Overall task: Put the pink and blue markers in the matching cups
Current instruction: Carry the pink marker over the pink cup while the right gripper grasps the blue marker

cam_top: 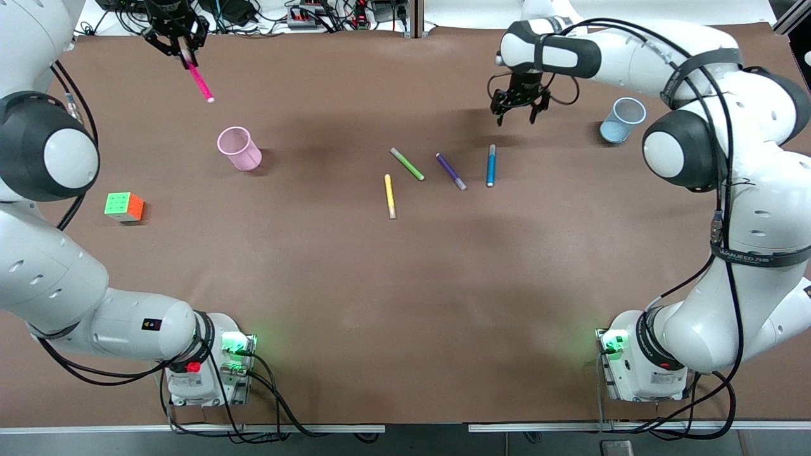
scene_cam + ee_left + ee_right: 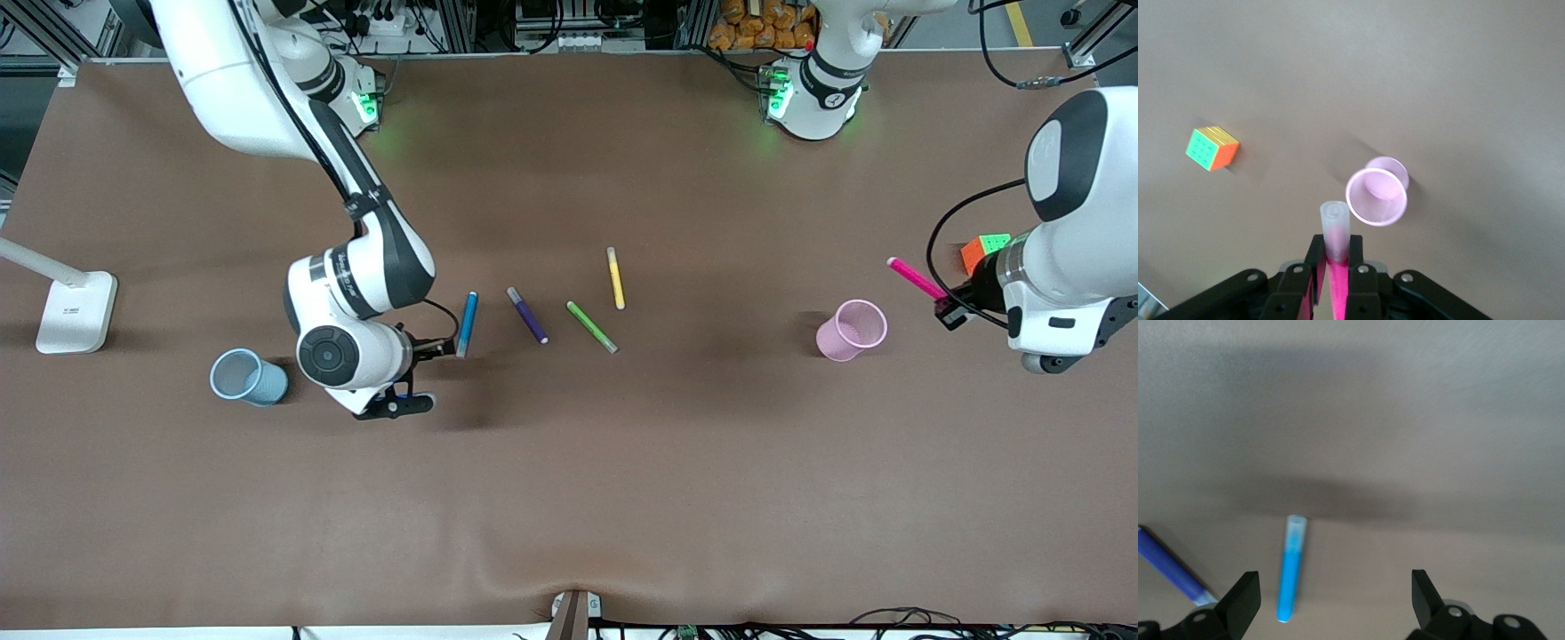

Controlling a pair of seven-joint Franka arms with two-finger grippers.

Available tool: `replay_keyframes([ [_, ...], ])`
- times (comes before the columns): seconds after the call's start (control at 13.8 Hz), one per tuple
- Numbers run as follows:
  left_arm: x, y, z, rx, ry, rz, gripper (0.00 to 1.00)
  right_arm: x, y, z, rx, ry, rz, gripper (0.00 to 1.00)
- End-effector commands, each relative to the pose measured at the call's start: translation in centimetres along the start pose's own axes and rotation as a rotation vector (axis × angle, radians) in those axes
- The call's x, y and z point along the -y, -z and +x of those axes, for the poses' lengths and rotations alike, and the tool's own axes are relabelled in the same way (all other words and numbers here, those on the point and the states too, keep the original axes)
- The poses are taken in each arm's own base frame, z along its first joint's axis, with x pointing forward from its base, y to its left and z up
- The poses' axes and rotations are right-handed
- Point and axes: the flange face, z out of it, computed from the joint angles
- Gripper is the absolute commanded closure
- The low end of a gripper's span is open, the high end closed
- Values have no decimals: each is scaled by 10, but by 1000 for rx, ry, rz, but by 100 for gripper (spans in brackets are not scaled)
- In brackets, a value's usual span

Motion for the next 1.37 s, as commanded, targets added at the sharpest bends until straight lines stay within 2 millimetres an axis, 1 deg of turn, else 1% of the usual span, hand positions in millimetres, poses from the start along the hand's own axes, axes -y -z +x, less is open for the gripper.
replay_keyframes([
  [0.0,-8,-31,4,-30,-29,36,100,23,-17,-5,-28,-33,23,0],
  [0.07,-9,-46,10,-32,-19,33,100,23,-30,-8,-41,-32,15,0],
  [0.14,-6,-55,19,-35,7,29,100,24,-46,-13,-57,-30,10,0],
  [0.22,-14,-64,18,-31,46,40,100,28,-55,-20,-79,-20,8,0],
  [0.36,-37,-72,3,-36,162,65,100,37,-70,-33,-93,-4,-1,0],
  [0.43,-42,-75,0,-41,186,75,100,41,-70,-37,-102,4,-2,0],
  [0.51,-45,-85,1,-34,188,88,100,42,-70,-39,-101,6,-2,0],
  [0.65,-46,-100,7,-37,193,114,100,40,-75,-40,-97,3,-6,0],
  [0.72,-43,-104,10,-64,198,140,100,39,-76,-40,-105,2,-6,0],
  [0.79,-46,-106,10,-90,204,148,100,37,-76,-40,-114,-3,-3,0],
  [0.87,-51,-114,9,-93,224,158,100,36,-72,-43,-127,-8,-1,0],
  [0.94,-54,-119,9,-109,233,178,100,39,-68,-46,-141,-33,2,0],
  [1.08,-60,-137,12,-119,247,204,100,47,-61,-50,-175,-63,-35,0],
  [1.3,-72,-159,10,-126,275,230,100,50,-65,-58,-207,-49,-59,0],
])
